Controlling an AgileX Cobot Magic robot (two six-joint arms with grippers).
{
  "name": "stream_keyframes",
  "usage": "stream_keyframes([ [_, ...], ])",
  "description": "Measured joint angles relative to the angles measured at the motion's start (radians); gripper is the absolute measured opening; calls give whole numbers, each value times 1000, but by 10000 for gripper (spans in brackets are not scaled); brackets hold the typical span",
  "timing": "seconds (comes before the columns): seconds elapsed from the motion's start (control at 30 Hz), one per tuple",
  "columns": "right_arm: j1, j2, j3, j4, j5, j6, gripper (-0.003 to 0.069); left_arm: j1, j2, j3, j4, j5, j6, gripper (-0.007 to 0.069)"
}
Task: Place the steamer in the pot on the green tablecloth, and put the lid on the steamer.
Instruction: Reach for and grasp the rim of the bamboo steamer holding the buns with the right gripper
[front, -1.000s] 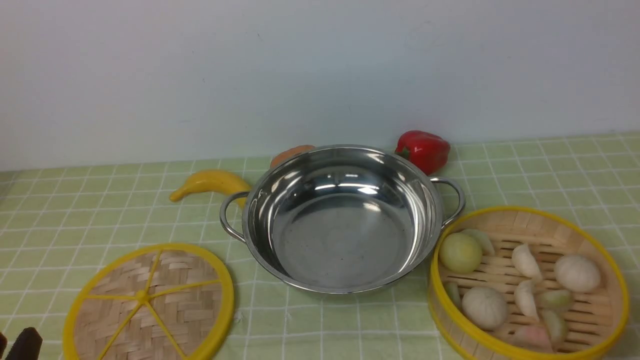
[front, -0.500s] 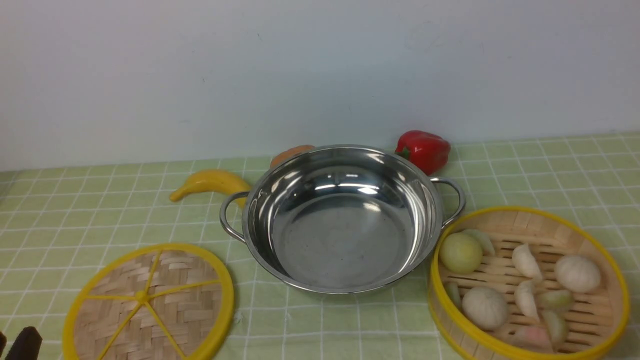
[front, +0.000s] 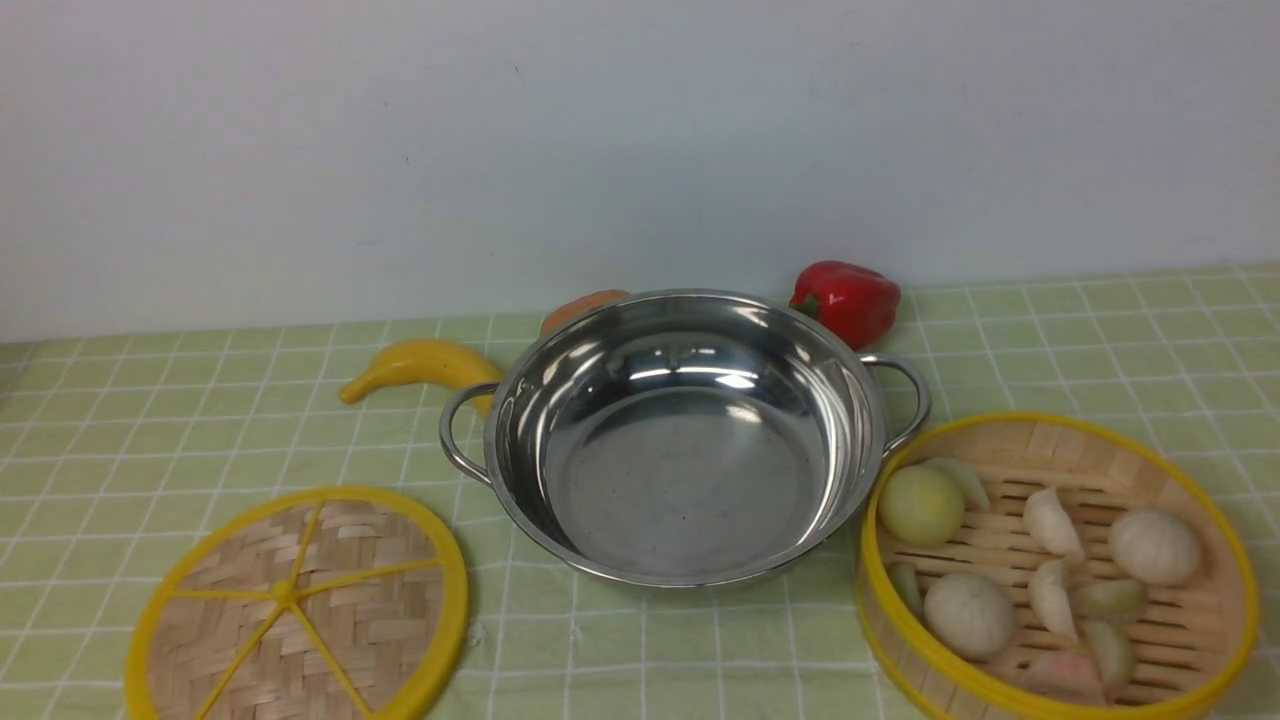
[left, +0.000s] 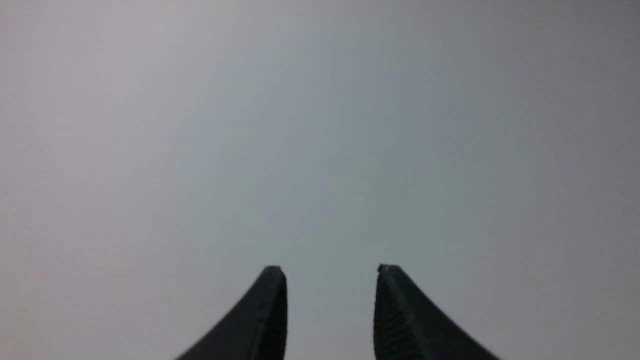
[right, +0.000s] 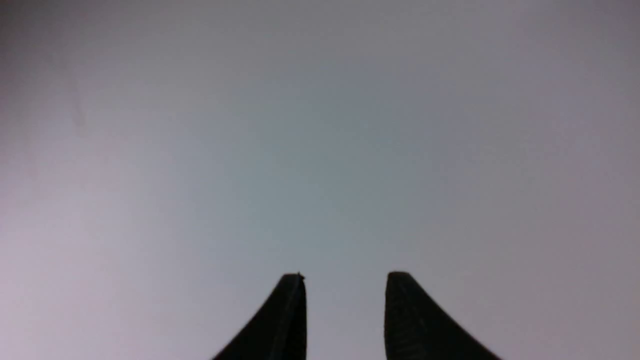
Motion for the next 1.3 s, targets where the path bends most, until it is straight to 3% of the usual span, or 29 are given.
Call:
stream_keyframes([
  [0.1, 0, 0, 0, 14, -91, 38, 242, 0, 0, 0, 1, -88, 0, 244],
  [0.27, 0, 0, -24, 21, -150, 152, 242, 0, -1, -32, -33, -105, 0, 244],
  [0.37, 0, 6, -138, 38, -145, 168, 242, 0, -2, -128, -110, -32, 0, 244],
  [0.4, 0, 30, -255, 51, -99, 117, 242, 0, 0, -231, -174, 90, 10, 244],
  [0.57, 0, 161, -547, 58, 205, -132, 242, 0, 98, -472, -297, 433, 69, 244],
  [0.6, 0, 248, -672, 52, 429, -247, 242, 0, 167, -560, -307, 569, 99, 244],
  [0.73, 0, 444, -875, 37, 912, -395, 242, 0, 360, -679, -314, 876, 122, 244],
  [0.83, 0, 572, -960, 35, 1239, -419, 242, 0, 484, -694, -329, 1062, 123, 244],
  [1.07, 0, 790, -991, 34, 1719, -429, 242, 0, 727, -694, -382, 1497, 127, 244],
  [1.3, 0, 927, -996, 24, 1893, -452, 242, 0, 888, -694, -403, 1671, 128, 244],
])
